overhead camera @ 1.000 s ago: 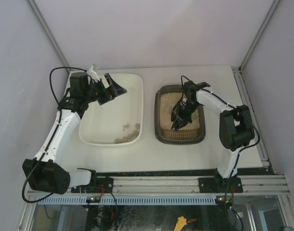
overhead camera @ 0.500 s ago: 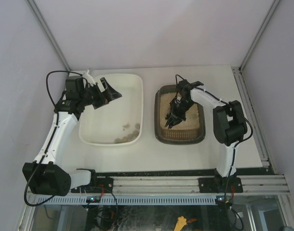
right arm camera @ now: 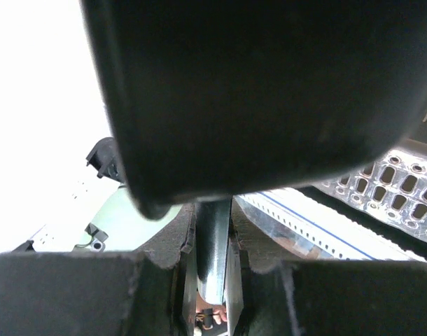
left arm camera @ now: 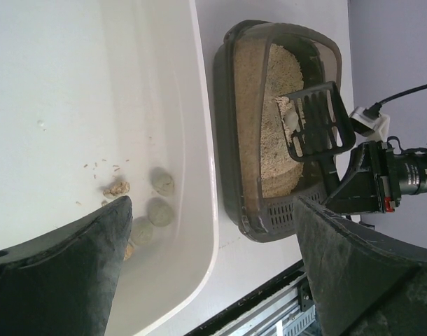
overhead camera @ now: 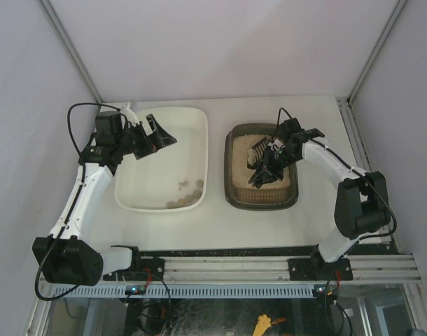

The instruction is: Clean the litter box

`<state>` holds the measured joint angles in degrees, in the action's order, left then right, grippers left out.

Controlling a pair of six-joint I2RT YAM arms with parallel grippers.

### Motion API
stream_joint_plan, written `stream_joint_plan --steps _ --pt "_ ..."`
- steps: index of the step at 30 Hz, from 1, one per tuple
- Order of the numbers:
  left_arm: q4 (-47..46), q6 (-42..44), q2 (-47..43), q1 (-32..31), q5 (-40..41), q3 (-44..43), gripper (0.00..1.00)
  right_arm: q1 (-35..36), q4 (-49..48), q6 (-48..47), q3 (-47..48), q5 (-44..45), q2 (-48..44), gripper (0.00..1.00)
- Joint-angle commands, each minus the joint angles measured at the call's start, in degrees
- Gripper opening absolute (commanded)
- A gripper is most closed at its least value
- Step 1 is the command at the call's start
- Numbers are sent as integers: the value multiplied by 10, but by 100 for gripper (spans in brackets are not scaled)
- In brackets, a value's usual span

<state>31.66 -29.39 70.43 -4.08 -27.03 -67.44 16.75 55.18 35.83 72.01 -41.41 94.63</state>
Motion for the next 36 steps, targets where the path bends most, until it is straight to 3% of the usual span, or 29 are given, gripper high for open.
stream_joint_plan --steps 1,5,10,17,19,23,24,28,33,36 --pt "-1 13 -16 2 12 3 100 -7 -67 10 -46 -41 -35 0" --pt "35 49 -23 3 30 -14 100 -23 -167 27 -125 -61 -80 0" --pt "106 113 -34 3 71 -43 100 -40 -450 104 -299 -77 -193 0" --pt "174 201 -44 2 169 -55 100 -52 -735 143 -431 -117 -295 0" --pt "185 208 -44 2 196 -53 100 -66 -871 208 -480 -157 -289 0" --pt "199 216 -50 2 213 -37 100 -105 -1234 387 -594 -173 -224 0" --pt "198 215 -54 2 218 -29 100 -105 -1272 400 -611 -170 -207 0" --pt "194 204 -64 2 232 -8 100 -42 -1296 378 -613 -177 -150 0" --pt "181 198 -85 3 242 15 100 -87 -1395 417 -646 -172 -129 0" --pt "176 199 -97 2 252 27 100 -73 -1386 416 -639 -171 -131 0"
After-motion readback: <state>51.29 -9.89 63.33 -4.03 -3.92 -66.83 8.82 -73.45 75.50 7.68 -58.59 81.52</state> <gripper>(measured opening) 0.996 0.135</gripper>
